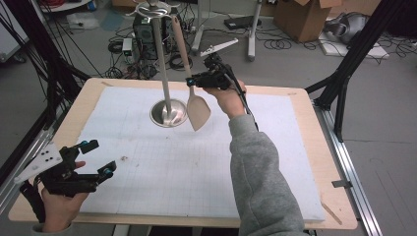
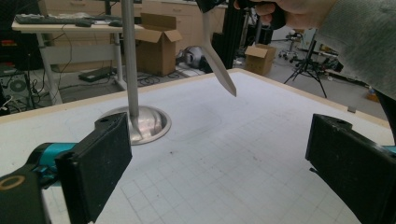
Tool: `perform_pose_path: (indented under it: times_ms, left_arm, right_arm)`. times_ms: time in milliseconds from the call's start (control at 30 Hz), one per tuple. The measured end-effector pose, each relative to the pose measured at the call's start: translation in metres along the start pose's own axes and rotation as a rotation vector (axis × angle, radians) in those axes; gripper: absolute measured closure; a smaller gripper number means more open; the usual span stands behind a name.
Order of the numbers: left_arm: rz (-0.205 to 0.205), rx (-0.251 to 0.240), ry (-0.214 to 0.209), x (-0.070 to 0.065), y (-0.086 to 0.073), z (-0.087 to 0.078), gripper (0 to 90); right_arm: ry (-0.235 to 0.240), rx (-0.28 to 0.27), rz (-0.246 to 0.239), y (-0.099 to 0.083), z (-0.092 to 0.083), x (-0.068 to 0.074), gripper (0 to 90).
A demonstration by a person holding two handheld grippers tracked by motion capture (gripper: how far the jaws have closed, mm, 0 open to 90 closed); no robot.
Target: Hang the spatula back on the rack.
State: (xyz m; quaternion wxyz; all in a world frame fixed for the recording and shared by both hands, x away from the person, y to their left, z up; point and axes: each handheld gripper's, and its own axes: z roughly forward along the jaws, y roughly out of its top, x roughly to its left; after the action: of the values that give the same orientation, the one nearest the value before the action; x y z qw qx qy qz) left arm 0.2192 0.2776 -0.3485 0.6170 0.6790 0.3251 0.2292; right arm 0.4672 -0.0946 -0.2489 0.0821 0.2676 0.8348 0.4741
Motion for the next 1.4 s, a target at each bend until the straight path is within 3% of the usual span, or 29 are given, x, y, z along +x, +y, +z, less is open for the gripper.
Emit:
perform_pose_path:
  times_ms: [1000,1167,1400]
  left_arm:
    - [-0.001,0.000,-0.002,0.000,-0.001,0.001,7.4]
    - [-0.002,-0.003,0.001,0.000,-0.001,0.001,7.4]
    - [0.000,0.009,0.001,0.000,-0.003,0.003,7.4]
  right_arm:
    - [-0.005,-0.028,-0.004,0.001,0.016,0.001,76.2]
    - [-0.007,-0.048,0.000,0.001,0.011,0.003,69.5]
    - [-0.025,-0.077,0.000,-0.001,0.003,0.004,52.7]
